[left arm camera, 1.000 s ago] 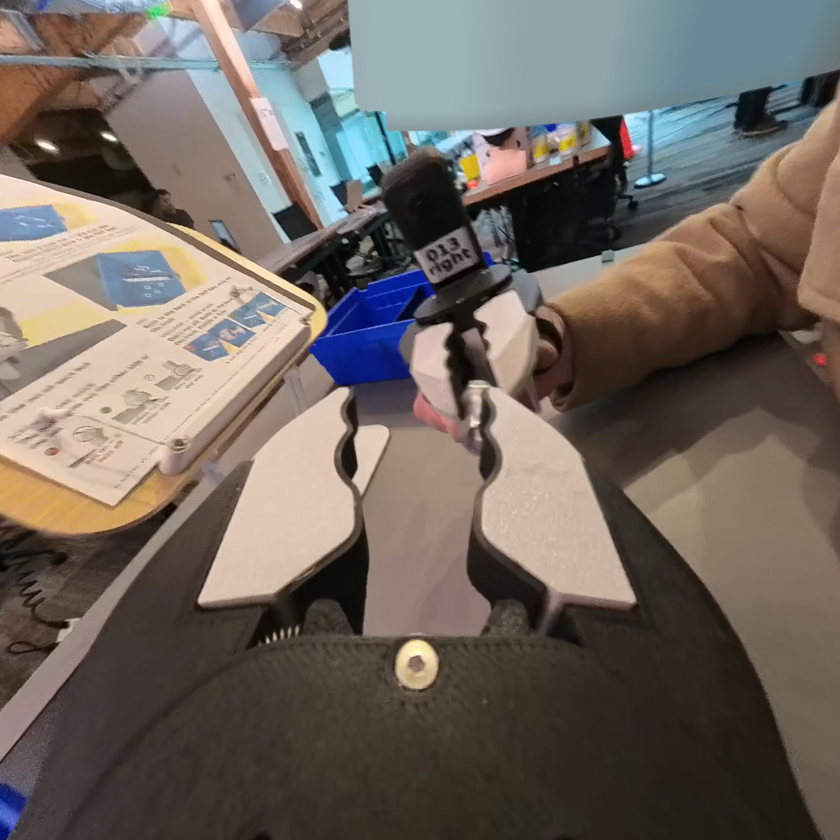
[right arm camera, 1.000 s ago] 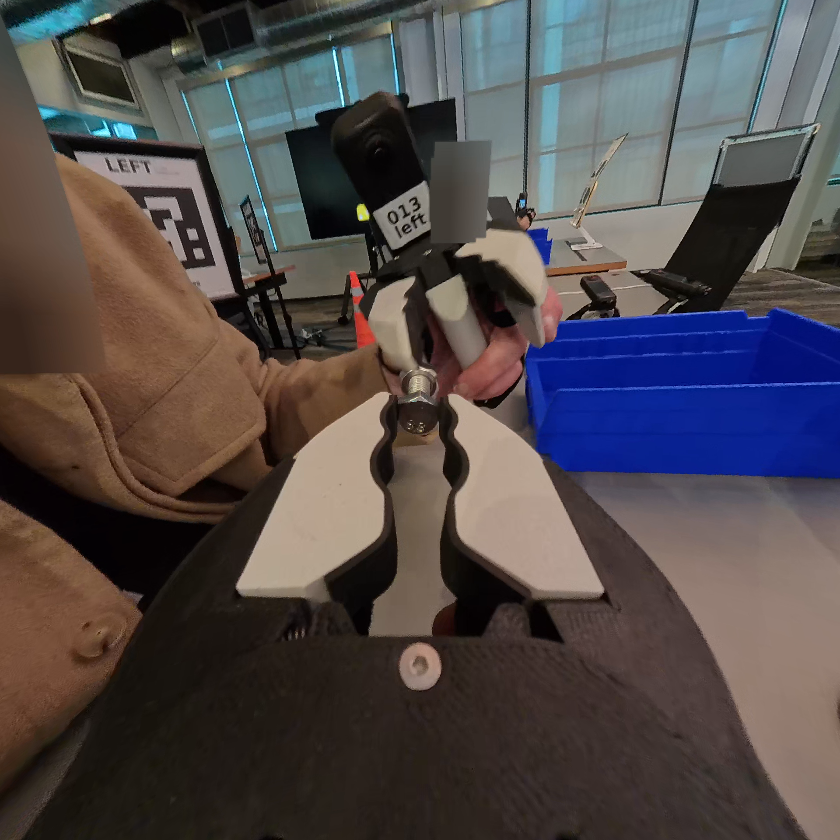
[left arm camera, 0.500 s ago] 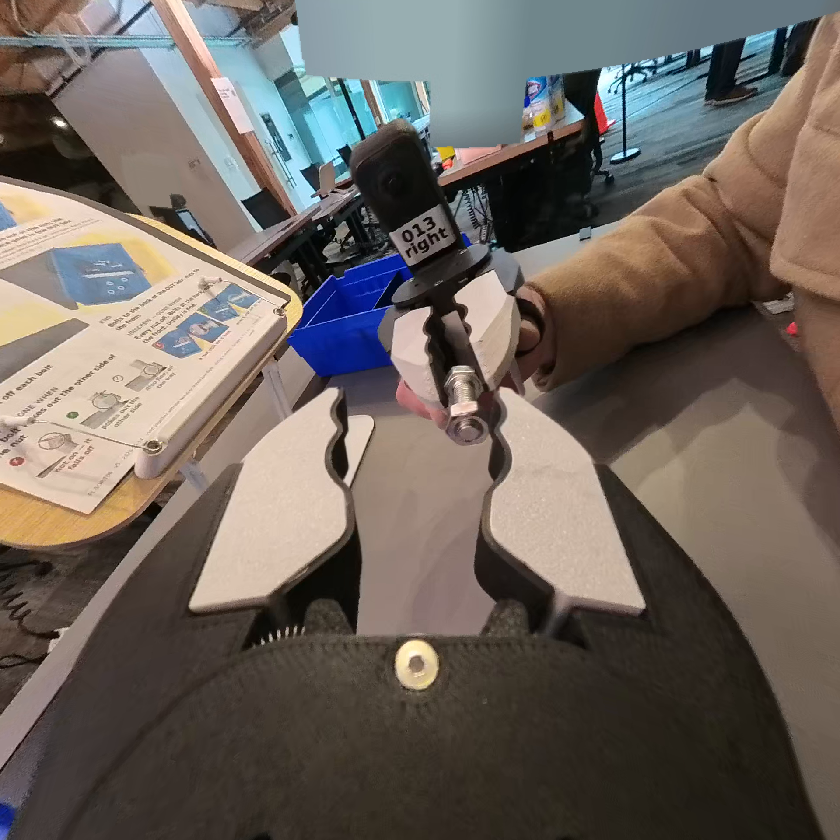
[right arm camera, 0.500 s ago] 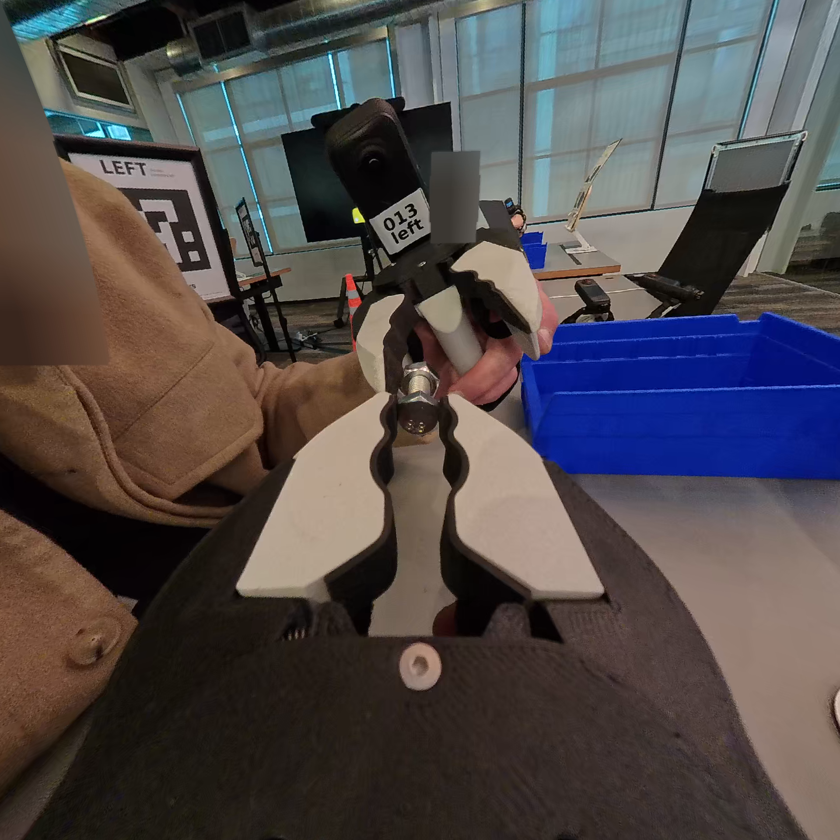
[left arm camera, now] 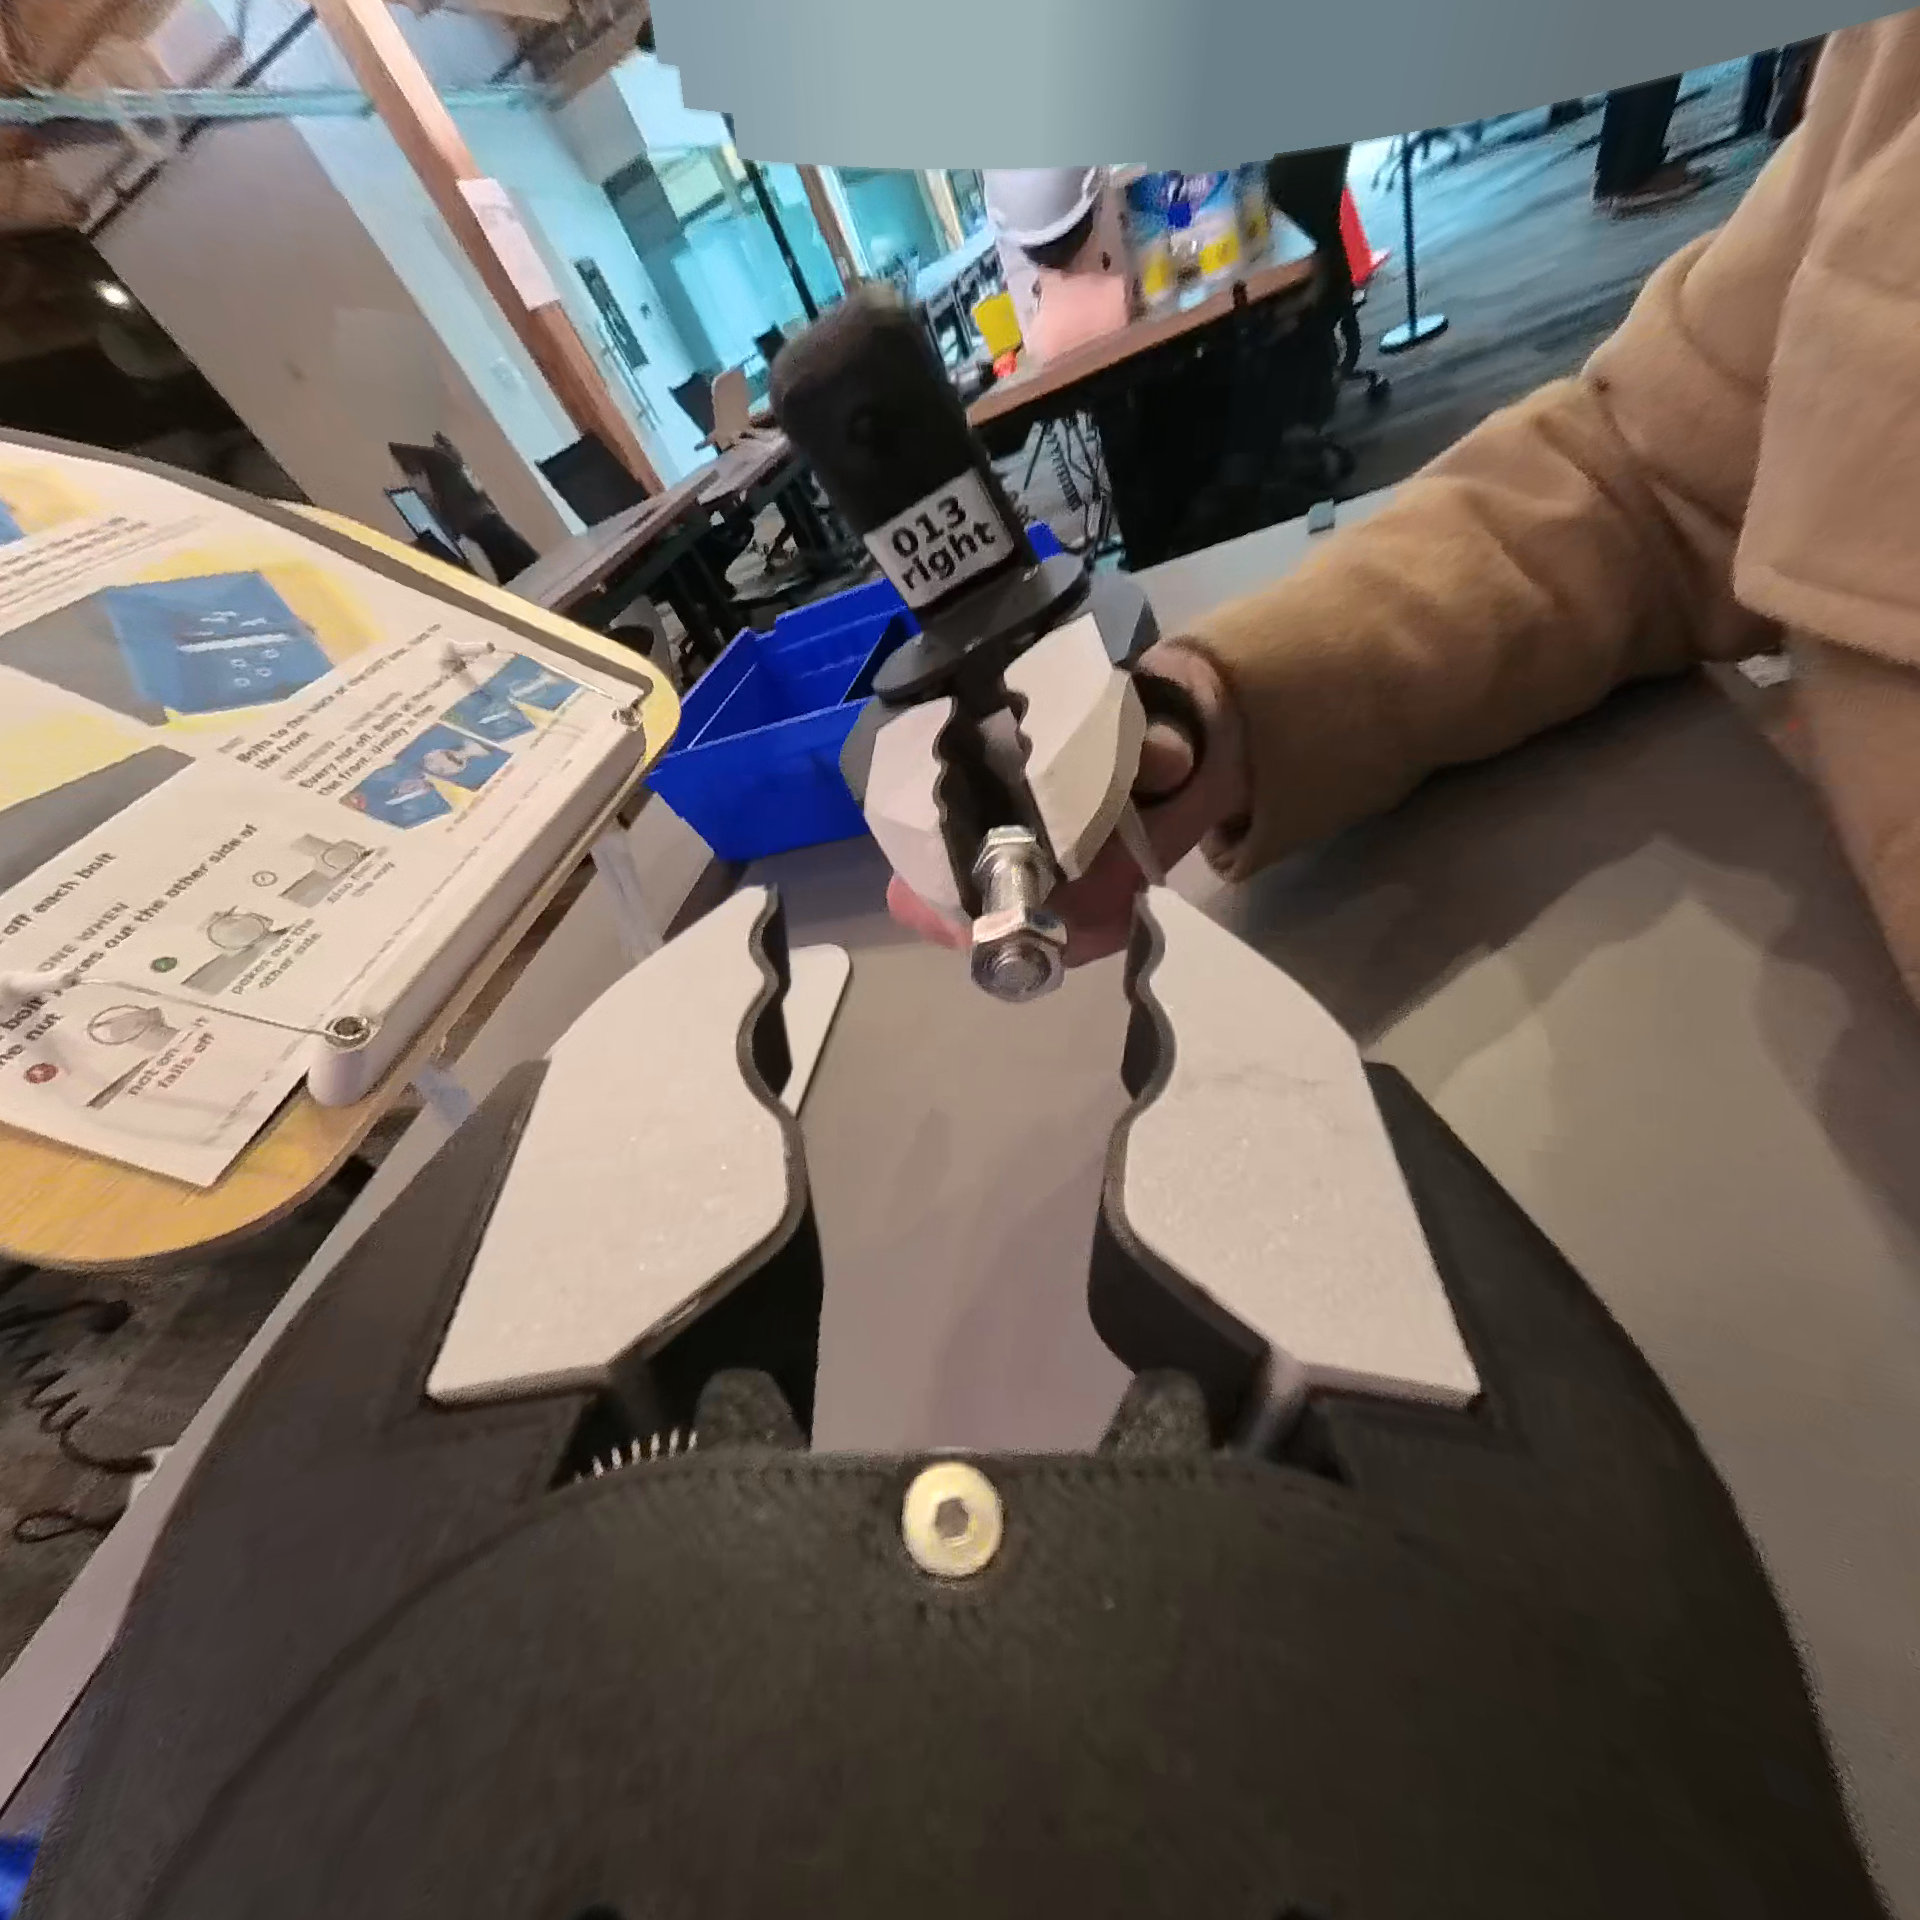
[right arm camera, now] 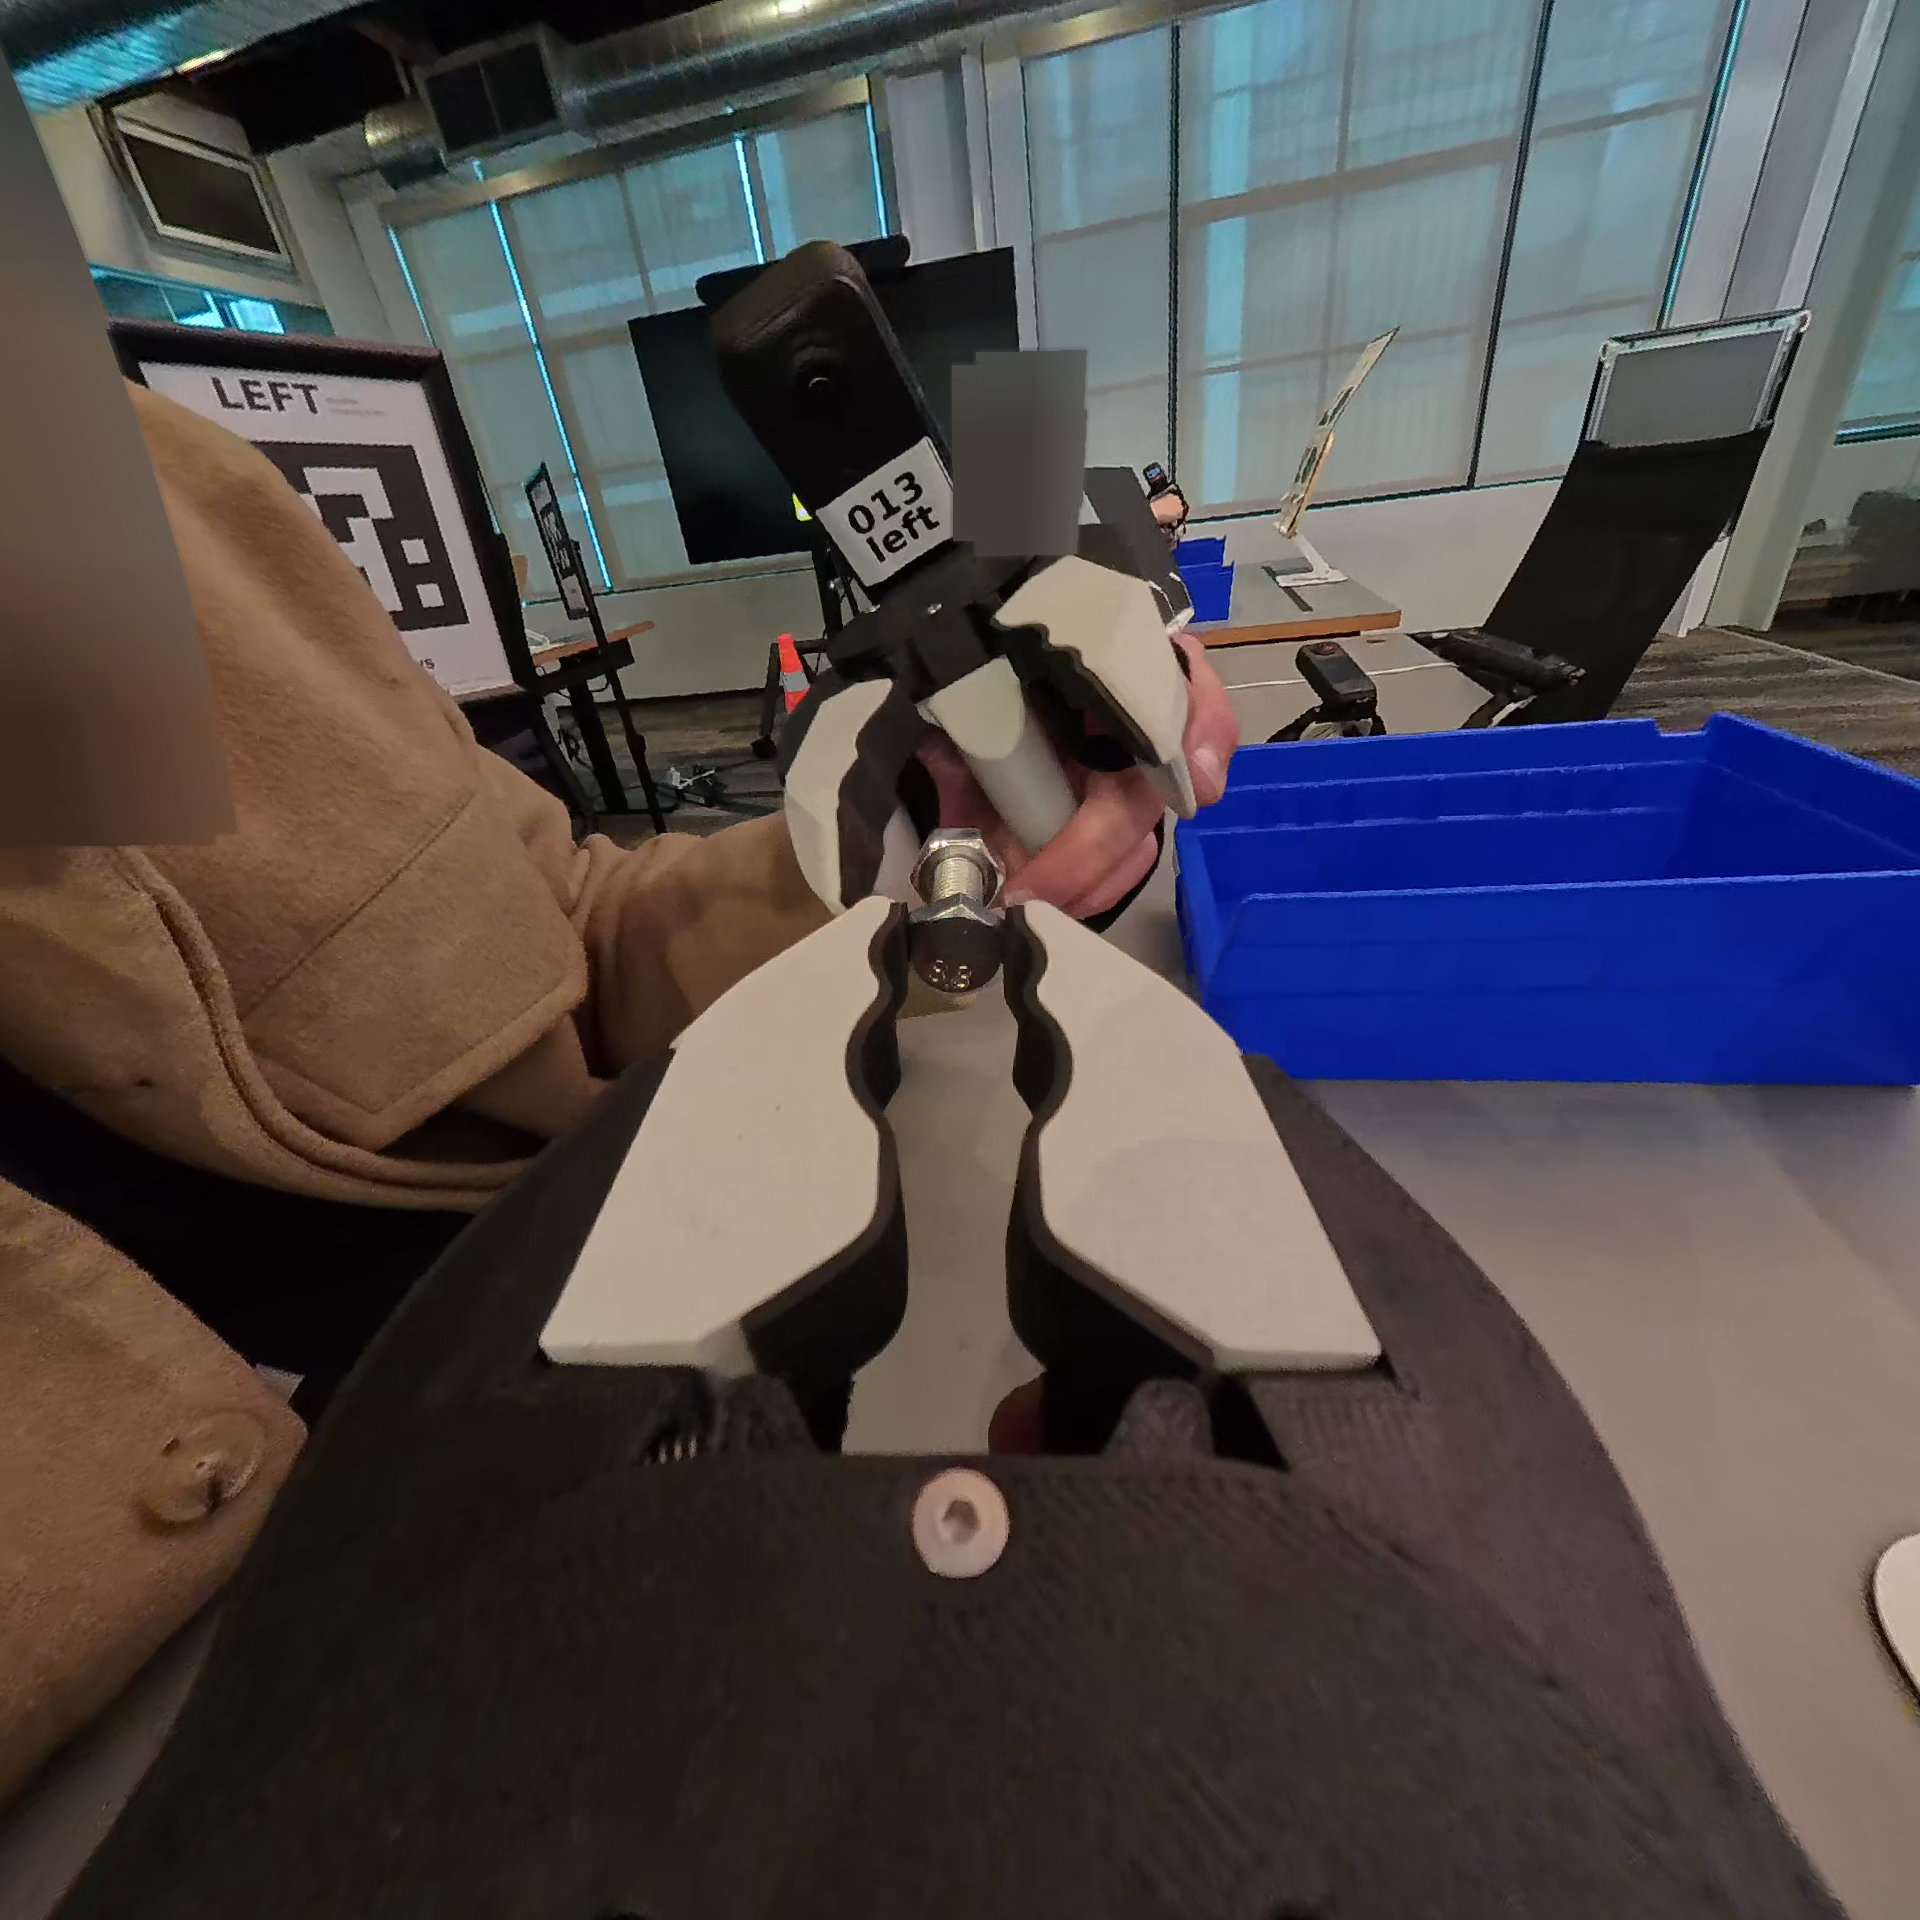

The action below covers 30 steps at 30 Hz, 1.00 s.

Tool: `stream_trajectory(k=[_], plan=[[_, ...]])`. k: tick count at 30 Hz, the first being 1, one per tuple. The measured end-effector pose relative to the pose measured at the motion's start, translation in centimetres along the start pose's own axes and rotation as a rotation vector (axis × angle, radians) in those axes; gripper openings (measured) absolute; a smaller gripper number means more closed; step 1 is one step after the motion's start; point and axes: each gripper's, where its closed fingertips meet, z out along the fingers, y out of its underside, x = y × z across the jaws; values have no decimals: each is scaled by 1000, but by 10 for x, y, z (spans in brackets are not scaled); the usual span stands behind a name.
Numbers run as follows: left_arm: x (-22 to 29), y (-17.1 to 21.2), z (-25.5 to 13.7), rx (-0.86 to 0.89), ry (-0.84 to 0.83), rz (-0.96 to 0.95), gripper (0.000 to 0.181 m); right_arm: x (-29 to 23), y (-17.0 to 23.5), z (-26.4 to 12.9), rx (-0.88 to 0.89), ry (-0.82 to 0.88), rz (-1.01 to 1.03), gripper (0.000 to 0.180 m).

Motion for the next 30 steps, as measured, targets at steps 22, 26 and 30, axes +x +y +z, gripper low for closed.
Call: stream_trajectory(k=[22,26,30], plan=[[-5,0,-1,5,-27,-11,58,-5,2,4,-10,-15,-9,18],[-18,-3,-9,23,-102,-20,51,-10,7,8,-34,-33,-22,18],[-9,-8,-10,65,-34,-34,54,-5,5,5,-19,-17,-15,18]])
